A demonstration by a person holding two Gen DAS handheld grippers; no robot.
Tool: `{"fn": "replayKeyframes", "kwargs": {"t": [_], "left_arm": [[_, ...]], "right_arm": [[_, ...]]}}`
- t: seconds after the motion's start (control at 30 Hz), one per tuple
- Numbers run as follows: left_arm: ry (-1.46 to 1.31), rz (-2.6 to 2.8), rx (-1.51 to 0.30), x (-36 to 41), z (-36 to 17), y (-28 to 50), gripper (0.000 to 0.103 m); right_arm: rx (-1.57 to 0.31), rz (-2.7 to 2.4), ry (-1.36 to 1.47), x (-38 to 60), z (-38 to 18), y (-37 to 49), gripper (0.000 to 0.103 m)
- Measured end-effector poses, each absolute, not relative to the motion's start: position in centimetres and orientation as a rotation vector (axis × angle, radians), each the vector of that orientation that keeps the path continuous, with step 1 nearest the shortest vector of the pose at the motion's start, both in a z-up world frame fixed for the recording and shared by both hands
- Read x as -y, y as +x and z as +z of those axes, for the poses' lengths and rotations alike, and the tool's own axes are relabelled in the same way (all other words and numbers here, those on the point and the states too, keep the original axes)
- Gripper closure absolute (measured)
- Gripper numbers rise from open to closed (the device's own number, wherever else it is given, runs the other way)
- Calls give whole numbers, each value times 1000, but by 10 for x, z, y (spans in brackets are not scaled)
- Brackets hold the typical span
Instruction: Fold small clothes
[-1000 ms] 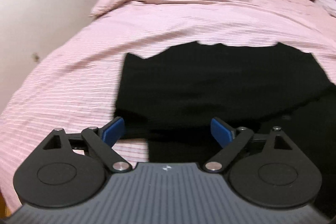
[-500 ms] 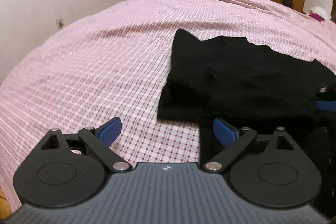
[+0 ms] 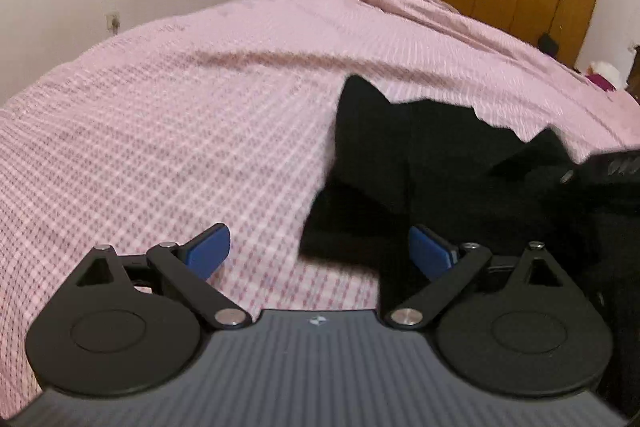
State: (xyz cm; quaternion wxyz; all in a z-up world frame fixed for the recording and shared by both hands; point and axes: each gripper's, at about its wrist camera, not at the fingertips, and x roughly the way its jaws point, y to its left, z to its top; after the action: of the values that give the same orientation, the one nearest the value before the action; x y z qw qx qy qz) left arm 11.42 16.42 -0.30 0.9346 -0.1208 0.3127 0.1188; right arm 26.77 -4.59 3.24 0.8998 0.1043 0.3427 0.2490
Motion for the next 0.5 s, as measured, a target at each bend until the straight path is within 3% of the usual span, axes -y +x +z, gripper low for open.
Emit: {"fn": "replayKeyframes", "kwargs": {"t": [0.3, 0.5], "left_arm": [[-174, 316, -687, -166, -11, 151, 5], [-175, 341, -701, -166, -21, 155, 4]], "right_arm": [[-476, 472, 226, 84, 116, 252, 94], [-501, 348, 209, 122, 106, 256, 94]]}}
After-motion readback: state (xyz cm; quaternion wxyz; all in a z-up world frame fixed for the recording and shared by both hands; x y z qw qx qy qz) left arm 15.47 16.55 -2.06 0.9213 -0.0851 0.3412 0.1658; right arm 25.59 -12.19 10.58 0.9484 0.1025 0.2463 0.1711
